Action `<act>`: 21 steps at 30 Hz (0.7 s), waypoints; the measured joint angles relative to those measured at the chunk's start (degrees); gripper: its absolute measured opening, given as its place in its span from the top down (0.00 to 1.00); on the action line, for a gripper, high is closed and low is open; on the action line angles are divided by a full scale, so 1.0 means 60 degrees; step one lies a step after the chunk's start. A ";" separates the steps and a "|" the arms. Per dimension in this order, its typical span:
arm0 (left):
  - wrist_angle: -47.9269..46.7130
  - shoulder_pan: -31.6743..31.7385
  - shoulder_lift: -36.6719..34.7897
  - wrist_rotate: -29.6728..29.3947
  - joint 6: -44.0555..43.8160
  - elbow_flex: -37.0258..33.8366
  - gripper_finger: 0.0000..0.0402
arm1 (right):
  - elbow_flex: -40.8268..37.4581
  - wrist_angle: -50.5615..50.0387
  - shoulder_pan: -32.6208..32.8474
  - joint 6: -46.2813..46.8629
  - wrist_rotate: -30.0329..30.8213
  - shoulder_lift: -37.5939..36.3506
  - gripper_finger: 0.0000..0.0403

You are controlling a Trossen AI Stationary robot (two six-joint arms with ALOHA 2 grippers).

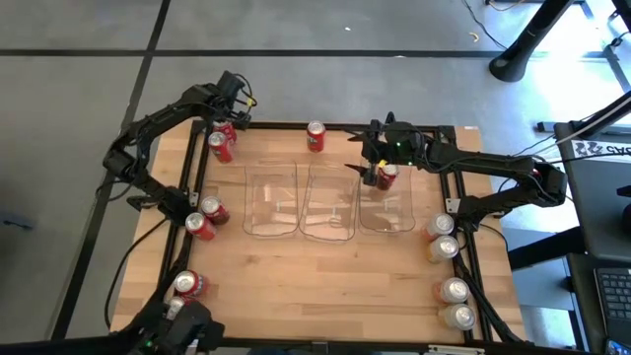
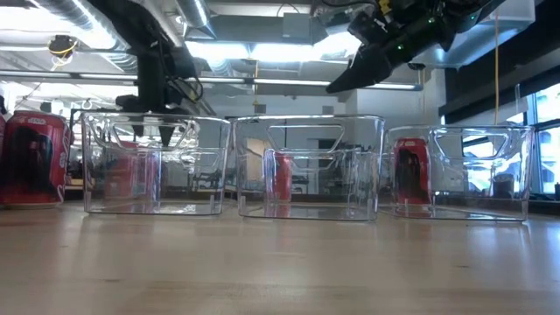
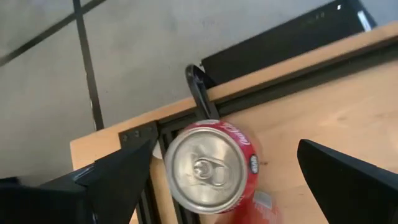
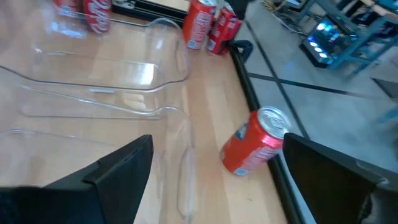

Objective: Sort soda cans
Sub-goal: Put the red soda can into the right transparent bin

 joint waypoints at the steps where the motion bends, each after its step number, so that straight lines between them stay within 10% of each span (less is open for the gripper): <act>1: -0.0026 0.0000 0.0121 0.0002 0.0015 0.0000 0.03 | 0.0000 -0.0026 0.0002 0.0002 -0.0087 0.0000 0.11; 21: -0.0614 0.0017 0.1457 -0.0109 0.0951 0.0004 0.03 | -0.0004 0.0150 0.0002 0.0000 -0.0371 0.0860 0.11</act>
